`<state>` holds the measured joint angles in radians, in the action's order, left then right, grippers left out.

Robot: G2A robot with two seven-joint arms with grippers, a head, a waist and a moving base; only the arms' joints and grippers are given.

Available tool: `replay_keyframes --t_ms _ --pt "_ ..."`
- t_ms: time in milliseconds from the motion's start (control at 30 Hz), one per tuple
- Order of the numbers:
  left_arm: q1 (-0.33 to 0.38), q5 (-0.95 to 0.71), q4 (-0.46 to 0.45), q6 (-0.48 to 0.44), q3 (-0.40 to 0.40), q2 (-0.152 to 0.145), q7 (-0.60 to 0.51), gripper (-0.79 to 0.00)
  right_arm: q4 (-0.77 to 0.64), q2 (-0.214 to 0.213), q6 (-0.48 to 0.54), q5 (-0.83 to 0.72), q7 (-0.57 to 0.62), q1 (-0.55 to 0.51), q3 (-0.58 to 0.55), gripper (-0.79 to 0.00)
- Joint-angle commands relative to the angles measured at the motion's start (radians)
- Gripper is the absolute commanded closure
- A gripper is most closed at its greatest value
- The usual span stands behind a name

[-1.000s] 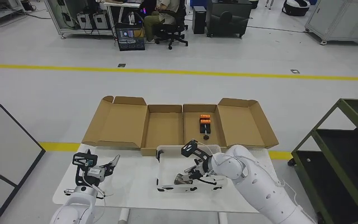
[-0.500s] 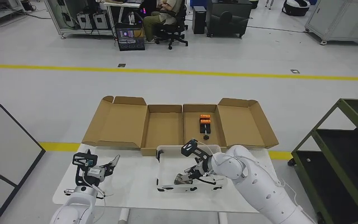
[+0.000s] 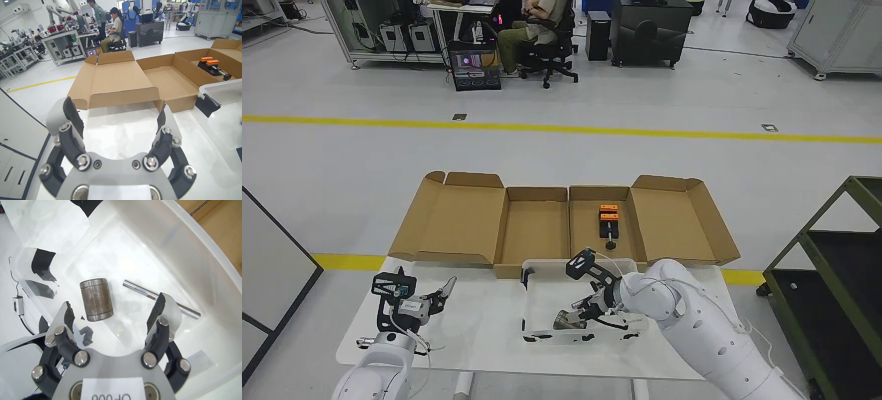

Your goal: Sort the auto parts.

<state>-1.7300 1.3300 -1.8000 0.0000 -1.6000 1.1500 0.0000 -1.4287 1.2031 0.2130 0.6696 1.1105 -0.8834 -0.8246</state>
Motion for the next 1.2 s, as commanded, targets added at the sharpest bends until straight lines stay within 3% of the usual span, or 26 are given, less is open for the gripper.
replay_keyframes --t_ms 0,733,767,800,933,967,1167 --pt "0.0 0.0 0.0 0.0 0.0 0.0 0.0 -0.785 0.0 0.0 0.0 0.0 0.0 0.0 0.0 -0.785" --pt "0.002 0.006 -0.016 0.002 -0.005 0.0 0.013 -0.785 0.0 0.0 0.0 0.0 0.0 0.0 0.0 -0.785" --pt "-0.009 0.028 -0.045 0.009 -0.009 0.0 0.031 -0.268 0.0 0.0 0.0 0.0 0.0 0.0 0.0 -0.785" --pt "-0.025 0.066 -0.087 0.025 -0.013 -0.001 0.047 0.0 0.0 0.0 0.0 0.0 0.0 0.0 0.0 -0.785" --pt "-0.129 0.159 -0.3 0.074 -0.047 -0.001 0.085 0.0 0.0 0.0 0.0 0.0 0.0 0.0 0.0 -0.785" --pt "-0.129 0.159 -0.3 0.074 -0.047 -0.001 0.085 -0.36 0.0 0.0 0.0 0.0 0.0 0.0 0.0 -0.785" --pt "-0.129 0.159 -0.3 0.074 -0.047 -0.001 0.085 -0.36 0.0 0.0 0.0 0.0 0.0 0.0 0.0 -0.785"
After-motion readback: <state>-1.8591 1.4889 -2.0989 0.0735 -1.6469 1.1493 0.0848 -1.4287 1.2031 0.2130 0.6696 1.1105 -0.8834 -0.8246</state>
